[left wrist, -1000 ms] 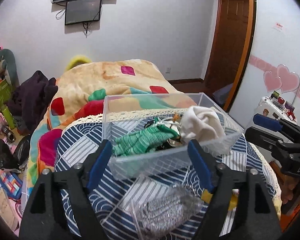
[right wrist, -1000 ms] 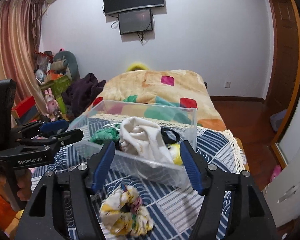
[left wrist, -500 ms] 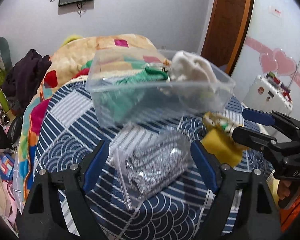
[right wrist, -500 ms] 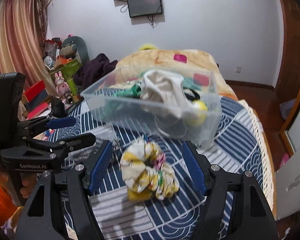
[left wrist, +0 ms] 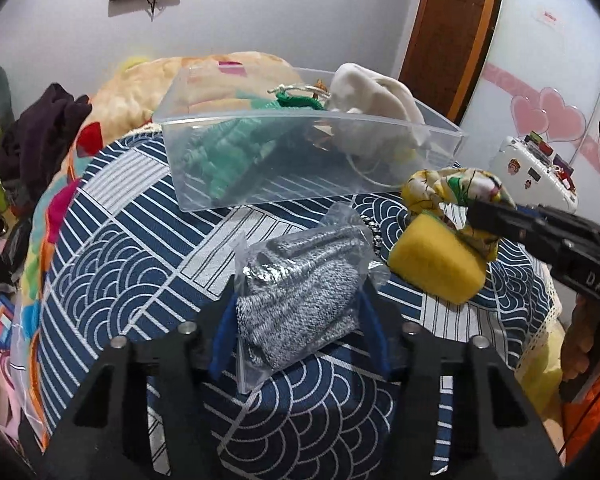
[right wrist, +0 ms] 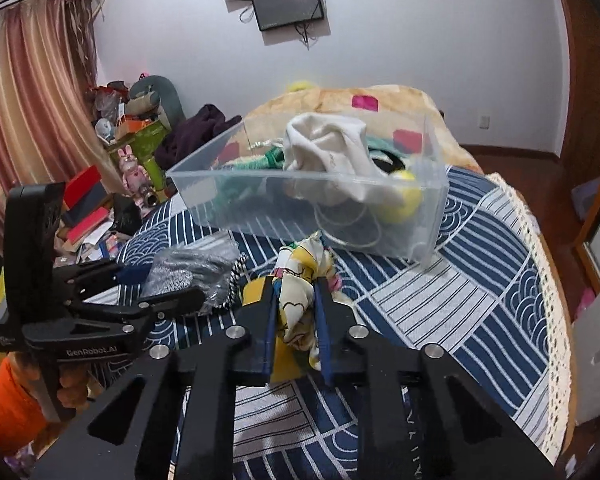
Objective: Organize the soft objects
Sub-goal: 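Grasp the bagged grey knit item with the left gripper while the right grasps the floral scrunchie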
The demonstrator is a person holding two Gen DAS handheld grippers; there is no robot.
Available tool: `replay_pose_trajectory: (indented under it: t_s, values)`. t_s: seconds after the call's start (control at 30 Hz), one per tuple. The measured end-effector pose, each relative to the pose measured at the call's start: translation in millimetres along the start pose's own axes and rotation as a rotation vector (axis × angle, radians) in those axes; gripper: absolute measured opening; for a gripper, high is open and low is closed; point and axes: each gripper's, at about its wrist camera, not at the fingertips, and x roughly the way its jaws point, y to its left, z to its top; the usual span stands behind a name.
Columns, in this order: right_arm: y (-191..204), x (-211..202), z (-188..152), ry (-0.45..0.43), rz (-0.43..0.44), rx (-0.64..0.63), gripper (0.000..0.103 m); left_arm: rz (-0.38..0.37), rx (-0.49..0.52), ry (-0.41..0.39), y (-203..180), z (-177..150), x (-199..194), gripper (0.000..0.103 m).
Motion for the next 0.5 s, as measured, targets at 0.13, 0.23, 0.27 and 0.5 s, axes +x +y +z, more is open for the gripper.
replay_pose_trajectory:
  t_s: [0.13,0.23,0.27,0.5]
  values:
    - [0,-6,1,-0.026,-0.023,-0.013,0.012,0.006,-0.005,-0.023,2,1,-10,0.042]
    - [-1,-12,4,-0.048,-0.038,-0.017,0.012,-0.006,-0.031,-0.040,8,6,-18,0.039]
    - [-2,-15,5,-0.055,-0.045,-0.018,0.012,-0.006,-0.040,-0.052,10,9,-22,0.039]
    - [-1,-33,18,-0.121,-0.067,-0.026,0.012,0.011,-0.052,-0.132,17,26,-42,0.039]
